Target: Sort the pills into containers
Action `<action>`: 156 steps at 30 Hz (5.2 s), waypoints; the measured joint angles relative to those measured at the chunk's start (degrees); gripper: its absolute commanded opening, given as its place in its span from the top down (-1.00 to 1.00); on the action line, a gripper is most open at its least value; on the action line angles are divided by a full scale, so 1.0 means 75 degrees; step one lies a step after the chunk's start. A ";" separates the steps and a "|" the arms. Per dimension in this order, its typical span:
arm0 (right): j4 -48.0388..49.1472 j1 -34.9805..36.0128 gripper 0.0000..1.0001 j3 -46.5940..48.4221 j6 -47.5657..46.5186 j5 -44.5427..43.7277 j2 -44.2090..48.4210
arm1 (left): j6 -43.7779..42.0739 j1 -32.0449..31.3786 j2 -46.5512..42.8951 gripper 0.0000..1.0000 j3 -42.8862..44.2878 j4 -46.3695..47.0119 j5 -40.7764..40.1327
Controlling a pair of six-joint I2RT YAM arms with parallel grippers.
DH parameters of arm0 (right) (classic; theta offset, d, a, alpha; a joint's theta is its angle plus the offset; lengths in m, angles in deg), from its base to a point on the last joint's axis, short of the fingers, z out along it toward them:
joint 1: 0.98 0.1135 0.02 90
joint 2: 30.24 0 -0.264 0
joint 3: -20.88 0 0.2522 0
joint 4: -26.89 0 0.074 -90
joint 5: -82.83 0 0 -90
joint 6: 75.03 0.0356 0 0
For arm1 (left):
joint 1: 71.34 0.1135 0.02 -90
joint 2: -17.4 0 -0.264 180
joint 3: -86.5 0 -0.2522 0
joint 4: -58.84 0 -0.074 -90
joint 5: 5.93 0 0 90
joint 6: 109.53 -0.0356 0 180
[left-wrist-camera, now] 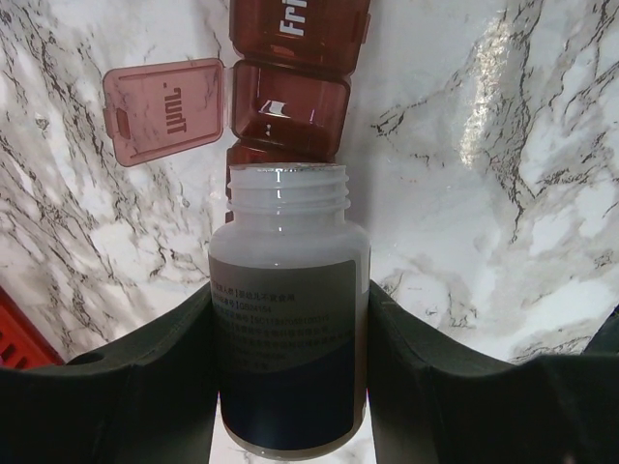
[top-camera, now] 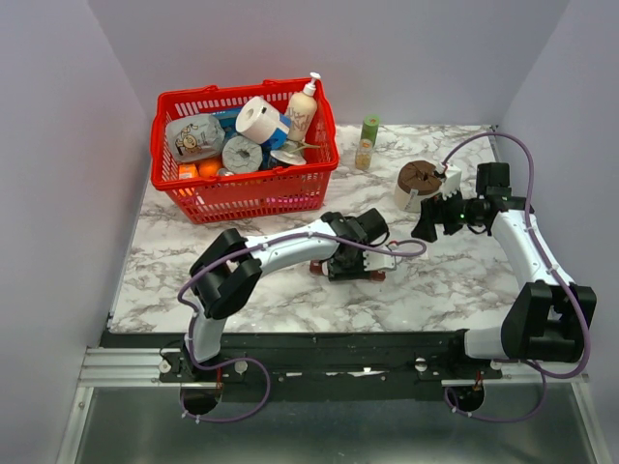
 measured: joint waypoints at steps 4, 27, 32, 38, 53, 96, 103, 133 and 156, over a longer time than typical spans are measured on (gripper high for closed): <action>-0.0006 0.0000 -1.00 0.0000 0.0000 0.0009 0.0000 | -0.0026 -0.0090 0.0047 1.00 0.0105 -0.0087 -0.0207; -0.0108 -0.0003 -1.00 0.0000 0.0000 0.0125 0.0000 | -0.0154 -0.0455 0.0300 1.00 0.0323 -0.0093 -0.1075; -0.0108 -0.0035 -1.00 0.0000 0.0000 0.0149 0.0000 | -0.0227 -0.0530 0.0300 1.00 0.0321 -0.0090 -0.1288; -0.0108 -0.0061 -1.00 0.0000 0.0000 0.0169 0.0000 | -0.0318 -0.0662 0.0300 1.00 0.0321 -0.0087 -0.1515; -0.0111 -0.0099 -1.00 0.0000 -0.0006 0.0184 0.0000 | -0.0659 -0.0962 0.0344 1.00 0.0321 -0.0073 -0.1941; -0.0169 -0.0166 -1.00 0.0000 -0.0076 0.0283 0.0000 | -0.0787 -0.1049 0.0533 1.00 0.0318 -0.0026 -0.2340; -0.0172 -0.0166 -1.00 0.0000 -0.0073 0.0289 0.0000 | -0.0682 -0.0933 0.0370 1.00 -0.0006 0.0350 -0.2299; -0.0175 -0.0187 -1.00 0.0000 -0.0076 0.0393 -0.0003 | 0.0248 -0.0117 -0.2034 1.00 -0.3567 0.4232 -0.0699; 0.0289 -0.0189 -1.00 -0.0434 -0.0979 0.1472 0.1355 | 0.4264 0.0557 -0.6627 1.00 -0.9311 1.4676 0.1757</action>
